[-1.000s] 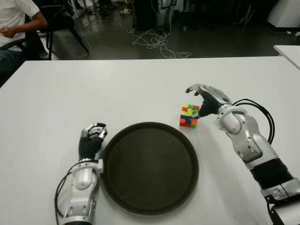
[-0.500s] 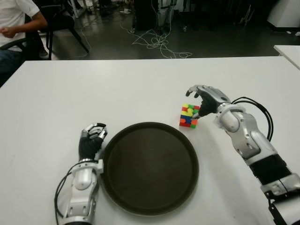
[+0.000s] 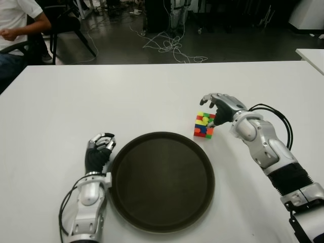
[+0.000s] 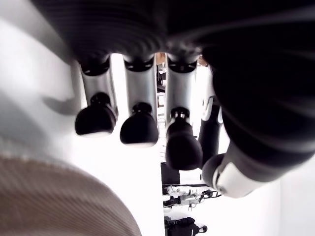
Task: Pick up the Rubik's Cube and put it in the plate
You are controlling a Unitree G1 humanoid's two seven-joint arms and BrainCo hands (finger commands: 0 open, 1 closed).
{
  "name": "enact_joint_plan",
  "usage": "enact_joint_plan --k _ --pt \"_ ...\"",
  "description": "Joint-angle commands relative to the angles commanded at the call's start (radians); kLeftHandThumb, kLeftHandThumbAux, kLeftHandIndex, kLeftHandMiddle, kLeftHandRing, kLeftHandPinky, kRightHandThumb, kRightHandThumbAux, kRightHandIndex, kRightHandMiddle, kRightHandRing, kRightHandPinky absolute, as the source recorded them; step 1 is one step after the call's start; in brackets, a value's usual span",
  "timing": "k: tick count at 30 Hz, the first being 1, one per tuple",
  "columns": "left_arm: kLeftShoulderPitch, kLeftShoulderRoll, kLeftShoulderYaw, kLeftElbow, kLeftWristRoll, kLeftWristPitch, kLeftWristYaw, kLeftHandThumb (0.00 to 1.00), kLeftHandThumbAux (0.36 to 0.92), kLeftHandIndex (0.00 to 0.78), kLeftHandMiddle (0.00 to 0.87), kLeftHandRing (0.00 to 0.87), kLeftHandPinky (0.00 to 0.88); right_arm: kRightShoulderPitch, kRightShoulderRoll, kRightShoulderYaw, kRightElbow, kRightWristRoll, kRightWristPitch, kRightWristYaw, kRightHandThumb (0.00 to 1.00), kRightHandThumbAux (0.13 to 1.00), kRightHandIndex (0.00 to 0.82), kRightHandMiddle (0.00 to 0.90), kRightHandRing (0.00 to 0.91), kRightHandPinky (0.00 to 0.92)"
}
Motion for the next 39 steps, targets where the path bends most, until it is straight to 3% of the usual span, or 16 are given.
enact_joint_plan --k 6,17,26,33,34,36,39 --pt "-0.002 0.007 -0.006 0.009 0.007 -0.013 -0.007 0.708 0.706 0.443 0.803 0.823 0.807 -0.02 0.001 0.01 0.05 0.004 -0.03 0.002 0.047 0.985 0.305 0.301 0.304 0.317" --pt "-0.002 0.007 -0.01 0.002 0.014 0.003 0.005 0.709 0.705 0.444 0.807 0.824 0.81 -0.048 0.003 0.028 0.11 0.0 -0.053 0.018 0.001 0.99 0.341 0.287 0.28 0.317" --pt "0.001 0.006 -0.013 -0.009 0.01 0.016 0.004 0.71 0.705 0.444 0.805 0.821 0.804 -0.057 0.004 0.039 0.13 0.002 -0.076 0.013 0.121 0.989 0.326 0.271 0.267 0.304" --pt "0.003 0.0 -0.011 -0.016 0.002 0.02 0.005 0.709 0.705 0.444 0.805 0.822 0.804 -0.064 0.0 0.043 0.137 0.007 -0.099 0.015 0.032 0.986 0.104 0.21 0.245 0.301" --pt "0.002 0.0 -0.01 -0.015 0.002 0.022 0.006 0.709 0.705 0.444 0.804 0.822 0.805 -0.064 0.0 0.044 0.136 0.008 -0.102 0.018 0.021 0.962 0.066 0.134 0.157 0.199" --pt "0.002 -0.001 -0.009 -0.015 0.002 0.023 0.007 0.709 0.705 0.444 0.804 0.821 0.806 -0.064 0.0 0.044 0.135 0.008 -0.105 0.021 0.01 0.941 0.034 0.068 0.08 0.109" --pt "0.001 -0.001 -0.009 -0.015 0.004 0.026 0.009 0.708 0.705 0.444 0.805 0.822 0.808 -0.069 -0.009 0.049 0.131 0.013 -0.108 0.061 0.003 0.861 0.011 0.022 0.026 0.038"
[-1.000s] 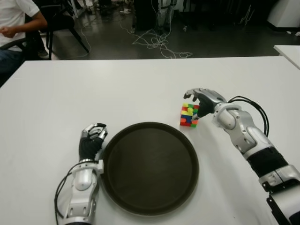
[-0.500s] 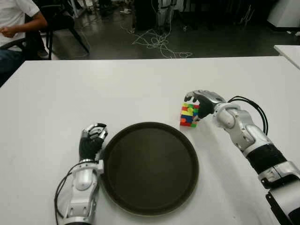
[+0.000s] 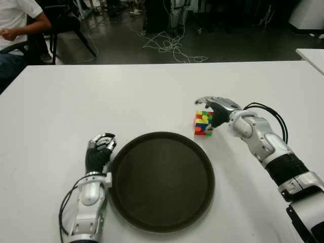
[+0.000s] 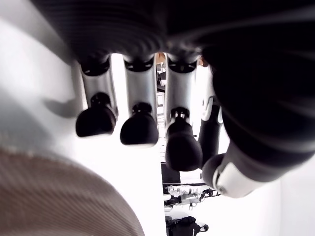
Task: Pick up the Rubik's Cube and put it in the plate
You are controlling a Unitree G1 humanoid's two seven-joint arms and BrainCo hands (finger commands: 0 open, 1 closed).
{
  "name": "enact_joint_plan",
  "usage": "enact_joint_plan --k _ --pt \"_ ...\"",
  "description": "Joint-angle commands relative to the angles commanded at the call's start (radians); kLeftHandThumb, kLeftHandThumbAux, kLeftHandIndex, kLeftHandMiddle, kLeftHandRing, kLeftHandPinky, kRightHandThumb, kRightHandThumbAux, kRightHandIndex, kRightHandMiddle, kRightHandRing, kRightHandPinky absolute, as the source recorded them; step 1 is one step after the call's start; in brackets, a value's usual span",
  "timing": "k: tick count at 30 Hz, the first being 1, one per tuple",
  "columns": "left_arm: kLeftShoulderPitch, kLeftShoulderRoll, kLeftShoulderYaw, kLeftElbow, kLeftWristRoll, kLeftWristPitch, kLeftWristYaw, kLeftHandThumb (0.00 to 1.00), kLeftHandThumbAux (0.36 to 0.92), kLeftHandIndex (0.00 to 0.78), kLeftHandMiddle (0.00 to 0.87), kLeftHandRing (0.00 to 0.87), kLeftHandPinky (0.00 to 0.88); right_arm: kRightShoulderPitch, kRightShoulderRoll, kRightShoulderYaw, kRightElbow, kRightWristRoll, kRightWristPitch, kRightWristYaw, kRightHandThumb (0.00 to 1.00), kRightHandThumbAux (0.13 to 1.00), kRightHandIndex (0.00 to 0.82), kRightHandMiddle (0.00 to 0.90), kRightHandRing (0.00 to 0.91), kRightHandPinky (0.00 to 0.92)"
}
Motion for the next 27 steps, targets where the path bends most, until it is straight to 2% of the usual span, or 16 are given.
enact_joint_plan --k 4,10,19,27 --pt "-0.002 0.001 0.0 0.005 -0.001 -0.003 0.0 0.708 0.705 0.444 0.809 0.825 0.812 -0.003 -0.007 0.001 -0.011 0.002 0.004 0.045 0.0 0.721 0.002 0.004 0.005 0.007" --pt "-0.003 -0.002 0.005 0.007 -0.019 -0.015 -0.012 0.709 0.704 0.444 0.813 0.829 0.82 -0.005 -0.009 -0.002 -0.024 0.0 0.013 0.085 0.0 0.619 0.0 0.0 0.0 0.0" --pt "-0.003 -0.002 0.004 0.012 -0.013 -0.019 -0.006 0.709 0.705 0.444 0.813 0.83 0.819 -0.002 -0.011 -0.007 -0.041 0.004 0.021 0.112 0.0 0.588 0.0 0.0 0.0 0.0" --pt "-0.004 0.0 0.004 0.021 -0.007 -0.028 -0.006 0.708 0.706 0.444 0.813 0.831 0.819 0.003 -0.01 -0.012 -0.05 0.008 0.024 0.118 0.0 0.598 0.0 0.0 0.0 0.0"
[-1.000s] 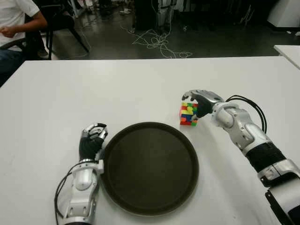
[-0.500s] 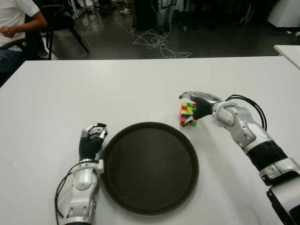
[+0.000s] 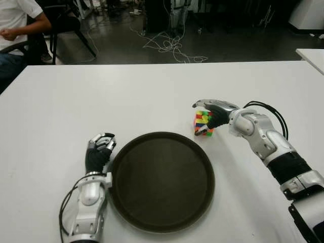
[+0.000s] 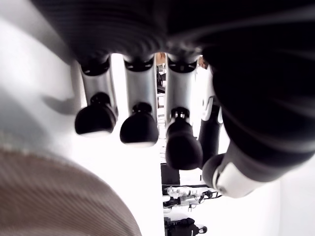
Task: Pick up the Rubik's Cube and put it in the plate
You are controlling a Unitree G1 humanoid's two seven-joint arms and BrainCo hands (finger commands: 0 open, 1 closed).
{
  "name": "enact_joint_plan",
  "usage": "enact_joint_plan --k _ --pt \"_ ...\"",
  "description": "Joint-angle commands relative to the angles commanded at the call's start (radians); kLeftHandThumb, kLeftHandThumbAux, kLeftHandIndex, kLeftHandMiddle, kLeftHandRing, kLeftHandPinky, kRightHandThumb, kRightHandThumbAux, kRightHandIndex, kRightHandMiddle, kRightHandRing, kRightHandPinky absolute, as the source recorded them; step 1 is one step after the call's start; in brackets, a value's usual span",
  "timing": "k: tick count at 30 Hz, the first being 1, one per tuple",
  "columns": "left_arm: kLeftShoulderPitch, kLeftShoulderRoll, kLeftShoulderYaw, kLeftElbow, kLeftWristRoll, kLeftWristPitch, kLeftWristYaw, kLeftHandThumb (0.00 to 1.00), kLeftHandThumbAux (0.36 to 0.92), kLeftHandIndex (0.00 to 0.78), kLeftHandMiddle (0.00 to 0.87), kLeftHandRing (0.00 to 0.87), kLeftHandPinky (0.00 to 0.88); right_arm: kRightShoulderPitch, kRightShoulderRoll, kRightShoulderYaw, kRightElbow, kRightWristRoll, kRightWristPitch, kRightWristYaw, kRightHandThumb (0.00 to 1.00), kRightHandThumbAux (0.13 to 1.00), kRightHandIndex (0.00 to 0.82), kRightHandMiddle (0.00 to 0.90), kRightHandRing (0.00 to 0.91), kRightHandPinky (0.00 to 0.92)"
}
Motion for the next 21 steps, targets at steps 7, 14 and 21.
enact_joint_plan --k 7,14,21 --pt "-0.001 0.005 -0.002 0.009 0.003 -0.013 -0.002 0.709 0.705 0.443 0.813 0.832 0.823 0.004 -0.001 -0.004 -0.007 0.005 0.001 0.003 0.0 0.616 0.0 0.0 0.0 0.0" --pt "-0.001 0.004 -0.002 0.005 -0.001 -0.009 -0.002 0.709 0.706 0.443 0.812 0.829 0.811 0.003 -0.001 -0.003 -0.007 0.006 0.004 0.008 0.0 0.646 0.0 0.0 0.0 0.0" --pt "-0.001 -0.003 0.003 0.001 -0.006 -0.006 0.003 0.709 0.705 0.444 0.812 0.83 0.816 0.004 0.0 -0.001 -0.005 0.003 0.007 0.006 0.0 0.649 0.0 0.0 0.0 0.0"
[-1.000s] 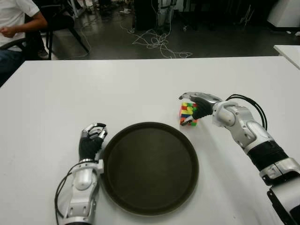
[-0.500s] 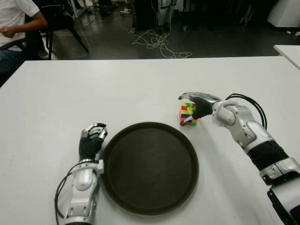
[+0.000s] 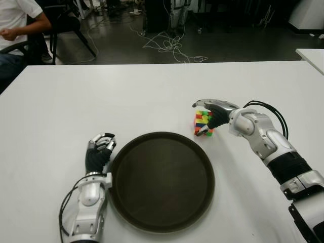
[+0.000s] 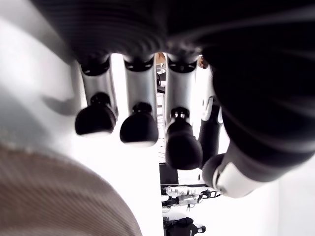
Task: Pick up the Rubik's Cube and put it in the plate
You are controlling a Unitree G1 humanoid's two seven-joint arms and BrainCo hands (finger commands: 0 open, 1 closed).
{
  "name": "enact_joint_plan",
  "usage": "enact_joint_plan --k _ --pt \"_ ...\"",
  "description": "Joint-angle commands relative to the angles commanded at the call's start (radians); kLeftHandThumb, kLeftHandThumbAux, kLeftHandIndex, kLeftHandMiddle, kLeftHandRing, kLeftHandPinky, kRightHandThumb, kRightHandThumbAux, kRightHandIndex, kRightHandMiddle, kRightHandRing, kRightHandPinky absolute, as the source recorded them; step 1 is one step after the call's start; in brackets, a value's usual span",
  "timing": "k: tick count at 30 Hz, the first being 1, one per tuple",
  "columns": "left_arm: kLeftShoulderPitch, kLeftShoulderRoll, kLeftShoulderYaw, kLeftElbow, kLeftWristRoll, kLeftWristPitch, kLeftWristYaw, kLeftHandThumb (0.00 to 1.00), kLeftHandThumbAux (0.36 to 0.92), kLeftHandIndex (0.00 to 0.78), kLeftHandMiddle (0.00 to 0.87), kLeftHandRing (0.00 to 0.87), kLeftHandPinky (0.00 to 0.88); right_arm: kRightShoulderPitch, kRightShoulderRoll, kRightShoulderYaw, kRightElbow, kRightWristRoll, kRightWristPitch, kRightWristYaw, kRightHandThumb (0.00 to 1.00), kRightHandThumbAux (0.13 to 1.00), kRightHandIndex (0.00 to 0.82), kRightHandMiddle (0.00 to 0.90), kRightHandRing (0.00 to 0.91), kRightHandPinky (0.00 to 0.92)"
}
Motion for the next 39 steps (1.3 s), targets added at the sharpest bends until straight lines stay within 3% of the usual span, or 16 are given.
enact_joint_plan --k 18,27,39 --pt "0.003 -0.003 0.01 0.009 -0.007 -0.021 -0.009 0.707 0.706 0.443 0.817 0.835 0.822 -0.015 0.008 0.011 0.028 -0.015 0.04 -0.003 0.0 0.642 0.0 0.0 0.0 0.0" --pt "0.007 -0.008 0.012 0.006 -0.009 -0.022 -0.01 0.708 0.706 0.444 0.814 0.832 0.819 -0.054 0.022 0.017 0.13 -0.014 0.015 -0.038 0.0 0.678 0.0 0.0 0.0 0.0" --pt "0.003 0.006 0.005 0.01 0.012 -0.006 -0.012 0.708 0.706 0.443 0.812 0.831 0.815 -0.114 0.049 0.023 0.306 -0.01 -0.045 -0.115 0.0 0.633 0.0 0.0 0.0 0.0"
